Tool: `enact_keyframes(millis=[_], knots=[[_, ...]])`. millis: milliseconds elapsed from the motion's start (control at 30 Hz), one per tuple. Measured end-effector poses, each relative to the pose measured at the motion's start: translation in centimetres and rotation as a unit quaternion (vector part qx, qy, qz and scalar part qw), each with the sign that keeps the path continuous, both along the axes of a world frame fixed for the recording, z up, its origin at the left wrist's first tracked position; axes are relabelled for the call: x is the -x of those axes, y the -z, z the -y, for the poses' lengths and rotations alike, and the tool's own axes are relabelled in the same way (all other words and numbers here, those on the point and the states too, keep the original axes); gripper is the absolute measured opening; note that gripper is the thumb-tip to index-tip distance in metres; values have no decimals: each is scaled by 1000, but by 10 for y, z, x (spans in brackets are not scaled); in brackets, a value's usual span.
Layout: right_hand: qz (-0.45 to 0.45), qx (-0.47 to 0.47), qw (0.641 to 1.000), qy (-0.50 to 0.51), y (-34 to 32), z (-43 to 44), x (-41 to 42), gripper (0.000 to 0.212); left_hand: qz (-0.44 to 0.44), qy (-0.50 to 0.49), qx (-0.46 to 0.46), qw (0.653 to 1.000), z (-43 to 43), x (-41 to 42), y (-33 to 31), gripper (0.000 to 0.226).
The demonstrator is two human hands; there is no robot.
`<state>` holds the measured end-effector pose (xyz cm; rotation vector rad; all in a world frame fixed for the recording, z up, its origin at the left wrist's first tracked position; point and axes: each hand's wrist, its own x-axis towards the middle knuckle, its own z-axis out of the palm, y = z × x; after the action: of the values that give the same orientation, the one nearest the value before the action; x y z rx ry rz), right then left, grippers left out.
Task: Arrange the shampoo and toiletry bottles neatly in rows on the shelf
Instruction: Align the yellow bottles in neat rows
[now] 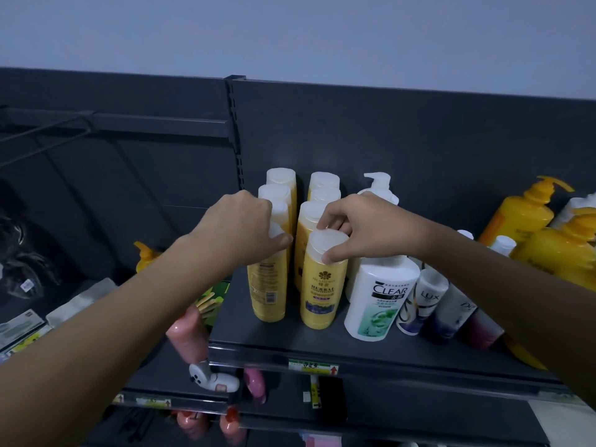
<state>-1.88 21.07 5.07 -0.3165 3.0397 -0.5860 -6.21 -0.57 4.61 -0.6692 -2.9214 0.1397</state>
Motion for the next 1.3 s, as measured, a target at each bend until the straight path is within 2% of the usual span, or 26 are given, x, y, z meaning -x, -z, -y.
enact_keyframes(millis=[100, 233, 367, 567, 767, 900, 1000, 1100, 1167, 1300], knots=[[6, -1, 1000, -3, -2, 1, 2, 52, 95, 49, -24, 994, 5, -1, -12, 44], [4, -7, 1000, -12, -2, 0, 5, 52, 176, 145, -73, 971, 14, 3, -18, 39], [3, 1, 1000, -15, 1, -3, 5, 54, 156, 138, -120, 971, 18, 9, -7, 47], [5, -1, 1000, -21, 1, -5, 5, 56, 134, 151, -83, 976, 23, 15, -7, 61], [5, 5, 1000, -16, 0, -3, 3, 55, 149, 150, -101, 972, 26, 23, -2, 61], [11, 0, 1000, -18, -5, -2, 2, 49, 145, 166, -95, 971, 27, 25, -1, 61], [-38, 27, 999, -3, -19, -3, 8, 35, 158, 171, -85, 969, 30, 25, -9, 57], [-91, 16, 996, 17, -32, -6, 26, 28, 141, 178, -175, 958, 29, 34, -20, 42], [-61, -20, 998, 16, -33, -6, 38, 34, 94, 162, -214, 959, 25, 47, -24, 37], [0, -73, 997, 2, -23, 1, 56, 46, 123, 145, -125, 974, 8, 70, -23, 42]])
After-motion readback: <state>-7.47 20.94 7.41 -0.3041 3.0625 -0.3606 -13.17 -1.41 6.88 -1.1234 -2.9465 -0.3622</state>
